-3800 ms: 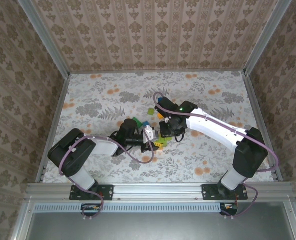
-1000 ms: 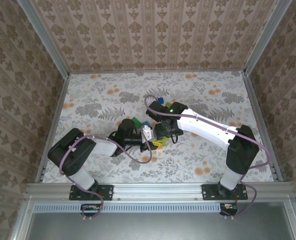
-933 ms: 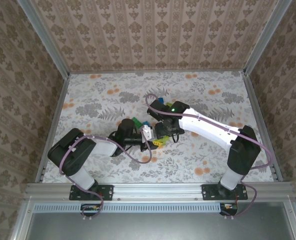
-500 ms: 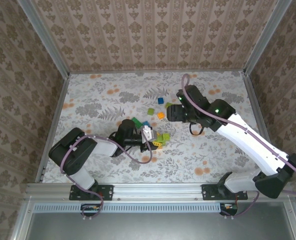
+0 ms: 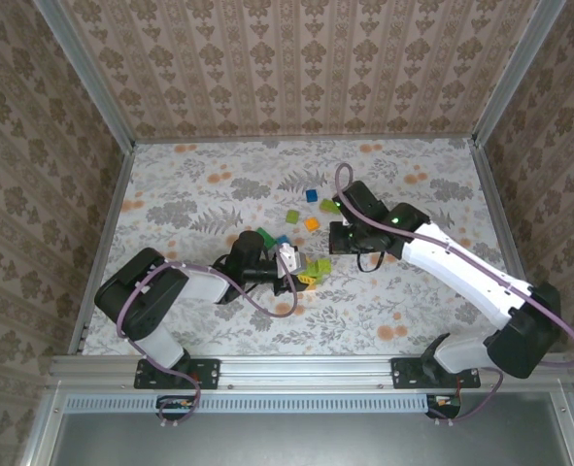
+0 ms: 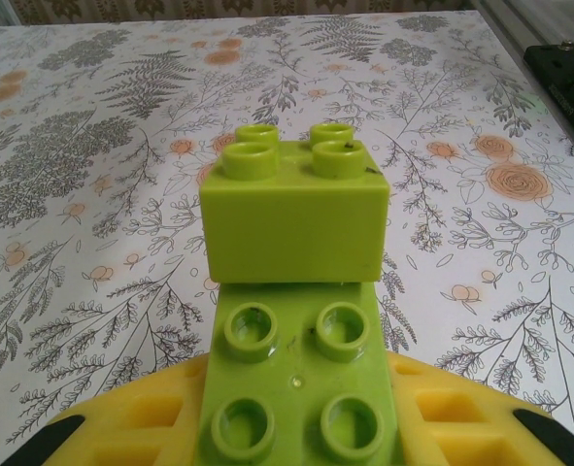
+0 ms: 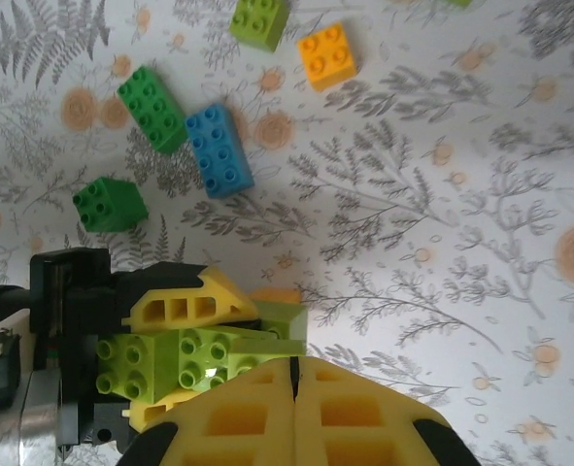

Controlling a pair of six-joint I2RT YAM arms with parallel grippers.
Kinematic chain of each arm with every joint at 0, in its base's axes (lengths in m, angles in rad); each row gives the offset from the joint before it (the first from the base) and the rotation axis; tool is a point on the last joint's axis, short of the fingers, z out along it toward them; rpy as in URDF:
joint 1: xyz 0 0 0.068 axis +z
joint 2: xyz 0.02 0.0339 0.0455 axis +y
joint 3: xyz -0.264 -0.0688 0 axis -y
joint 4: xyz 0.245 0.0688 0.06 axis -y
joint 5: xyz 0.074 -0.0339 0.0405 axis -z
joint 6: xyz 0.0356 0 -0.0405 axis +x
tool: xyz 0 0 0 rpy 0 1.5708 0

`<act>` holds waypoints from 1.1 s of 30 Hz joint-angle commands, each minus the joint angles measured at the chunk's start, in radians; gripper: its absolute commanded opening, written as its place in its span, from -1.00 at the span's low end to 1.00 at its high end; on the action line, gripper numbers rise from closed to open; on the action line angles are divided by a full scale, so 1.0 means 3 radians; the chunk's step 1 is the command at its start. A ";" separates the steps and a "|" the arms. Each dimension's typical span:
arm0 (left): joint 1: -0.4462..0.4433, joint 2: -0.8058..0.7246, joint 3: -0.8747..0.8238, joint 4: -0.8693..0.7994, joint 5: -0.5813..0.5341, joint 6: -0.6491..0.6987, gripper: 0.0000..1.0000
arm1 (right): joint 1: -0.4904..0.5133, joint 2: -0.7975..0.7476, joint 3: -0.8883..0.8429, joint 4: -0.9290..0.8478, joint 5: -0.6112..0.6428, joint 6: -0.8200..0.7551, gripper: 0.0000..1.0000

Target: Assemble a carrot with lego

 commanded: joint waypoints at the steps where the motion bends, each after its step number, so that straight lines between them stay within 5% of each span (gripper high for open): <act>1: -0.0024 0.0073 0.0001 -0.0339 -0.0063 0.0048 -0.33 | 0.0061 0.0176 -0.0036 0.0169 -0.0215 0.0058 -1.00; 33: -0.0013 0.0197 0.0053 -0.0291 -0.0024 0.0044 -0.34 | 0.0241 0.0065 -0.0165 0.0107 -0.0117 0.0129 -1.00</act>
